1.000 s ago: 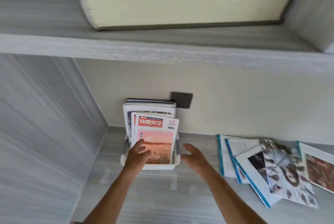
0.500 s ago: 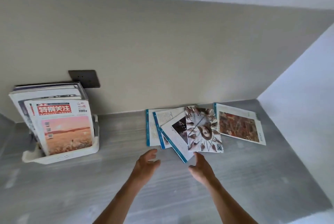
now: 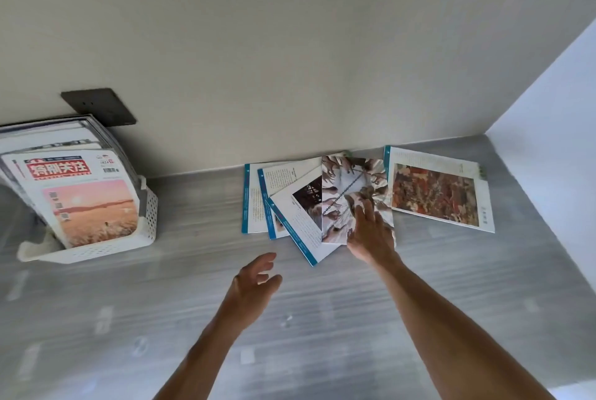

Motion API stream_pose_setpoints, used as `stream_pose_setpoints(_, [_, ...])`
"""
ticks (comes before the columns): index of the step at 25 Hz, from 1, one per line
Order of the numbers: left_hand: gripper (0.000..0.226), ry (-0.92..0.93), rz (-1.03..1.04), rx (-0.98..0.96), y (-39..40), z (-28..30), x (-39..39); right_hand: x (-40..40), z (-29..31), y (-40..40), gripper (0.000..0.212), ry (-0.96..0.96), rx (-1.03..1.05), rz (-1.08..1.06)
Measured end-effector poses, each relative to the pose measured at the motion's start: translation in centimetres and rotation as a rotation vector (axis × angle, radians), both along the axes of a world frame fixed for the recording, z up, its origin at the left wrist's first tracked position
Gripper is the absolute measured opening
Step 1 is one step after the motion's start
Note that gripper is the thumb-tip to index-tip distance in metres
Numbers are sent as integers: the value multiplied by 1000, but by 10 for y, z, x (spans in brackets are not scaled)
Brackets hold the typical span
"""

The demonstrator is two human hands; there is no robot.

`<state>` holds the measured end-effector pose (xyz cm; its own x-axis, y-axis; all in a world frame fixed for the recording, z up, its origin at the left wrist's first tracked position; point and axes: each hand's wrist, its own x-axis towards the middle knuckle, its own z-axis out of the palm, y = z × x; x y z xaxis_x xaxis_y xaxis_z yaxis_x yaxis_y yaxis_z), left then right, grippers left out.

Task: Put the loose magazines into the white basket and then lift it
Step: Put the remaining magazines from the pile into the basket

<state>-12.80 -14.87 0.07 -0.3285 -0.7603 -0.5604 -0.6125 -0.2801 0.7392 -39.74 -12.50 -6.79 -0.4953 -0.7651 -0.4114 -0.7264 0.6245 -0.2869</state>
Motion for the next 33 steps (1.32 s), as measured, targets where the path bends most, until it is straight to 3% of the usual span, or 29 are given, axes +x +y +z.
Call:
stream_pose_setpoints(5, [36,-30,76,-28,-2,-9,18,13,-36,48,88,-20,151,162])
stream_pose_setpoints(9, [31,-9,124,39,2,-7,6,44,-28,86,75,-31,126,281])
stream_pose_setpoints(12, [27,16,90,83,6,-7,-10,35,-13,87,70,51,16,-100])
stream_pose_setpoints(15, [22,53,107,89,11,-10,-14,24,-13,93,73,168,119,-363])
stream_pose_setpoints(18, [23,26,110,86,15,-16,-7,28,-18,93,66,-68,138,-495])
stream_pose_setpoints(20, [21,10,112,81,18,-18,0,35,-10,88,38,-186,30,-492])
stream_pose_setpoints(22, [19,13,130,42,16,-15,5,49,8,76,15,-184,-171,-438])
stream_pose_setpoints(25, [24,57,156,-11,1,-1,4,81,49,57,18,-303,-485,-347])
stream_pose_setpoints(27, [34,77,106,-79,-10,12,9,88,85,40,17,-606,-640,-439])
stream_pose_setpoints(29, [64,-30,-102,-306,-21,20,22,84,119,21,22,-960,-663,-614])
stream_pose_setpoints(31, [88,-158,-282,-549,-27,28,37,79,148,7,27,-1262,-541,-735])
stream_pose_setpoints(32, [87,-181,-311,-657,-28,34,43,78,159,3,27,-1365,-481,-763])
stream_pose_setpoints(33, [72,-170,-303,-781,-31,39,51,79,168,-1,27,-1400,-425,-745])
